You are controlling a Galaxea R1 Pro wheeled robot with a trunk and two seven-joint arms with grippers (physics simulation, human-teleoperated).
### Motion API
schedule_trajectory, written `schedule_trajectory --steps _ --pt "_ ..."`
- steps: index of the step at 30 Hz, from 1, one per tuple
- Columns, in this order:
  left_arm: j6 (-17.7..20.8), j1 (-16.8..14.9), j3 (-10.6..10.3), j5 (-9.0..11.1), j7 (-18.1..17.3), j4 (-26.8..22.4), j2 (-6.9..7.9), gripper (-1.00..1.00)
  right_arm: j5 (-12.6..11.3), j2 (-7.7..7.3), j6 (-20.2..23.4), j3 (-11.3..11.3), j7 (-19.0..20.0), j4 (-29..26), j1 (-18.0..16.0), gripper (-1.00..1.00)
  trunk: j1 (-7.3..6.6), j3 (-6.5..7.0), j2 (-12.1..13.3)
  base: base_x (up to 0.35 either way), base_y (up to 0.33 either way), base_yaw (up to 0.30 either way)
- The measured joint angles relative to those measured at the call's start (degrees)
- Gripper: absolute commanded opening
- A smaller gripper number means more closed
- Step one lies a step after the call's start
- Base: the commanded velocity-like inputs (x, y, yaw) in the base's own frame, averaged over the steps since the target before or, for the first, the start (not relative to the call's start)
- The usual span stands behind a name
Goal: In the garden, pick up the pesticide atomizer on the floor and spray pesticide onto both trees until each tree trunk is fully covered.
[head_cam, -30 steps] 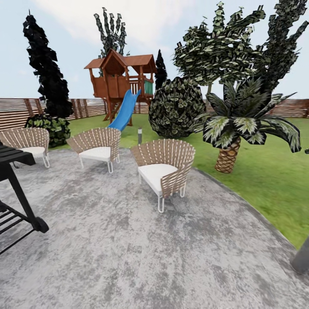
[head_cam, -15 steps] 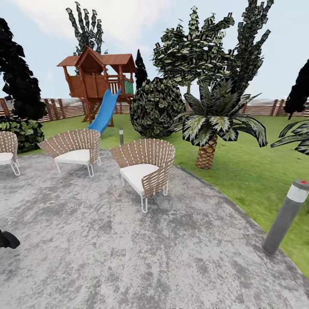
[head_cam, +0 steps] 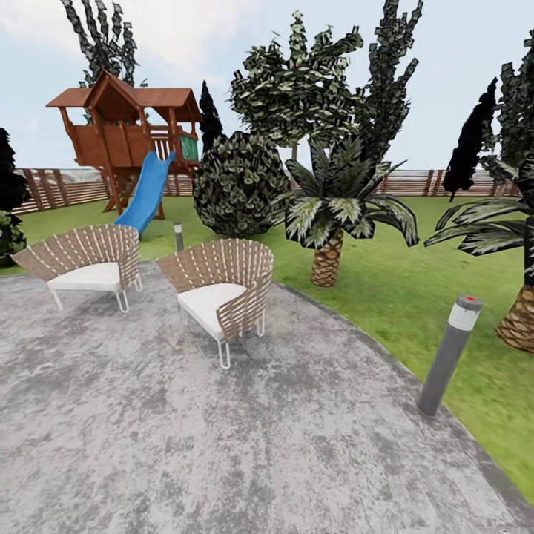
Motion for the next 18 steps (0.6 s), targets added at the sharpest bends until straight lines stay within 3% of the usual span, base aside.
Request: schedule_trajectory --steps 18 --pt "-0.09 0.13 -0.02 -0.07 -0.07 0.00 -0.09 1.00 0.00 0.00 0.00 0.00 -0.05 0.00 0.00 1.00 0.00 -1.27 0.00 0.000 0.000 -0.209"
